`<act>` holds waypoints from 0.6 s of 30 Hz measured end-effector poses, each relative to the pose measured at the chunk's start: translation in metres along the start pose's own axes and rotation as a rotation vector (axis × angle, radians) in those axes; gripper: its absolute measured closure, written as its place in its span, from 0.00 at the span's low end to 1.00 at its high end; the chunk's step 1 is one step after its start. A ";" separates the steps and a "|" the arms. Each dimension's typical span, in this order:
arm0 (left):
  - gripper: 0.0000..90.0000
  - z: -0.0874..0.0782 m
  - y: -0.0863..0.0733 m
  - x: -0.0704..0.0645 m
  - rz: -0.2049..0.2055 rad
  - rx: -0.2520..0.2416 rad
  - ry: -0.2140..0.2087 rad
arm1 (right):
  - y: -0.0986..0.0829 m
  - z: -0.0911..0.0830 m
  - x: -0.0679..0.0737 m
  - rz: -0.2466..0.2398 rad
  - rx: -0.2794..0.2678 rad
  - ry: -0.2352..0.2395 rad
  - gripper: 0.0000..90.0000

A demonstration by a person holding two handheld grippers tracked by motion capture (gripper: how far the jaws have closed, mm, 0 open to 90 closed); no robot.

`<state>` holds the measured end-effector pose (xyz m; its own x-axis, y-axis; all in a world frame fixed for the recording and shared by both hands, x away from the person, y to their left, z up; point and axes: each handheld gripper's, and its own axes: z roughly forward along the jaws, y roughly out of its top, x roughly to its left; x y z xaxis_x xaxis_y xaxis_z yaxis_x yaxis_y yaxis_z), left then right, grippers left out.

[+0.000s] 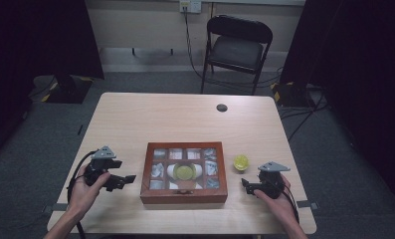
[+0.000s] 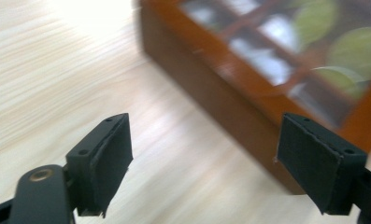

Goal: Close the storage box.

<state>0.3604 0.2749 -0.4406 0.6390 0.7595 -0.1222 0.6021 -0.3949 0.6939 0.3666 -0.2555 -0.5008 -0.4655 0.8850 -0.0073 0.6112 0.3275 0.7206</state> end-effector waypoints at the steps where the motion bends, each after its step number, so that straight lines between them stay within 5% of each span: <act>1: 0.20 0.000 -0.002 0.005 -0.020 0.004 -0.006 | 0.000 0.000 0.000 0.001 0.001 0.000 0.14; 10: 0.20 0.012 -0.031 0.033 -0.095 0.060 0.097 | 0.000 0.000 0.000 0.000 0.001 0.001 0.14; 14: 0.20 0.027 -0.047 0.033 -0.063 0.072 0.188 | 0.000 0.000 0.000 -0.001 0.001 0.000 0.14; 18: 0.16 0.028 -0.051 0.031 -0.058 0.035 0.183 | 0.001 0.001 -0.001 -0.005 0.000 -0.001 0.14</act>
<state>0.3632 0.3037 -0.4998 0.5069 0.8615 -0.0279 0.6534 -0.3630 0.6643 0.3677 -0.2555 -0.5010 -0.4679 0.8837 -0.0114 0.6089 0.3317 0.7206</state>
